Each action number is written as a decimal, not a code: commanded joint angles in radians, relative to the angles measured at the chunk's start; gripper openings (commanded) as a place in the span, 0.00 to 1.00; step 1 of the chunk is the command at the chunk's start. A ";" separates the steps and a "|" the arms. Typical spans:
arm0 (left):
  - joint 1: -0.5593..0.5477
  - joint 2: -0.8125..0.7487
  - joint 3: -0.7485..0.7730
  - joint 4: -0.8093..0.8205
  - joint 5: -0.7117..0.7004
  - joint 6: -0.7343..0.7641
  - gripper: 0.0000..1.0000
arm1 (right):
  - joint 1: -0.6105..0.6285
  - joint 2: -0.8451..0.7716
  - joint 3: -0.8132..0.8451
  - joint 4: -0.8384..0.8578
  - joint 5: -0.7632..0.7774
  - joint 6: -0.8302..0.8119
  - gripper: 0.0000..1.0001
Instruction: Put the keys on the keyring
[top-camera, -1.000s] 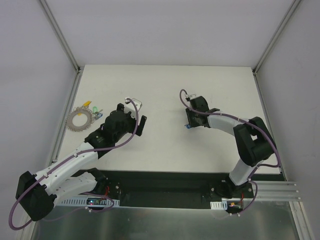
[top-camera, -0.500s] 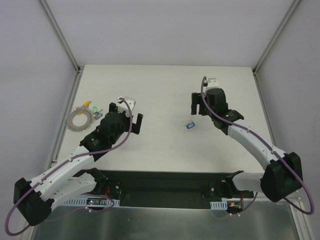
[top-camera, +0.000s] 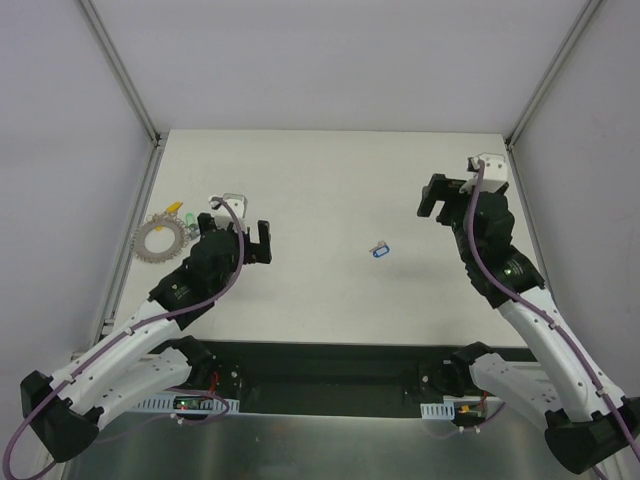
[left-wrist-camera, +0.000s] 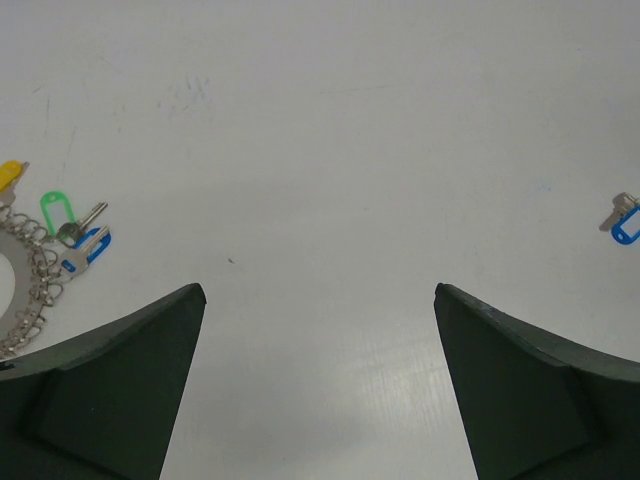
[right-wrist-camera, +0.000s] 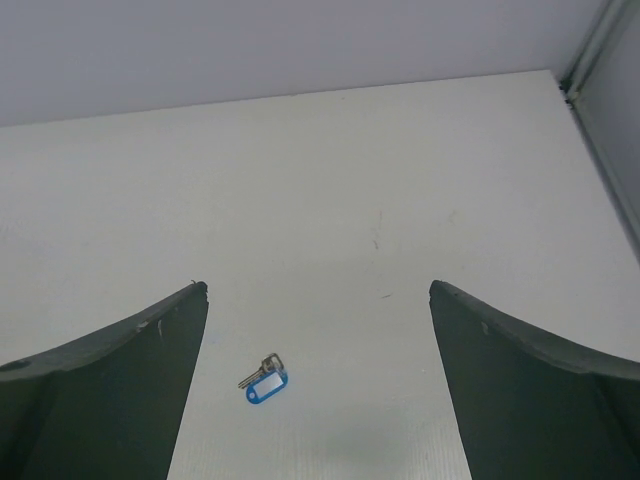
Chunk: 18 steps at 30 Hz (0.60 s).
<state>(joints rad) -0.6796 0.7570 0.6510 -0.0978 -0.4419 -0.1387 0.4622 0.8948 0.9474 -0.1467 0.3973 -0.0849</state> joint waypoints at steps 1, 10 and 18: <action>0.002 0.036 0.012 -0.020 -0.102 -0.160 0.99 | -0.025 -0.048 0.022 -0.022 0.160 -0.007 0.96; 0.092 0.264 0.165 -0.128 -0.081 -0.311 0.99 | -0.046 -0.095 0.042 -0.104 0.074 -0.094 0.96; 0.497 0.428 0.209 -0.174 0.137 -0.358 0.99 | -0.048 -0.159 -0.061 -0.087 0.011 -0.105 0.96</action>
<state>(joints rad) -0.3199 1.1336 0.8146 -0.2241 -0.3878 -0.4652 0.4202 0.7280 0.9035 -0.2584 0.4397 -0.1558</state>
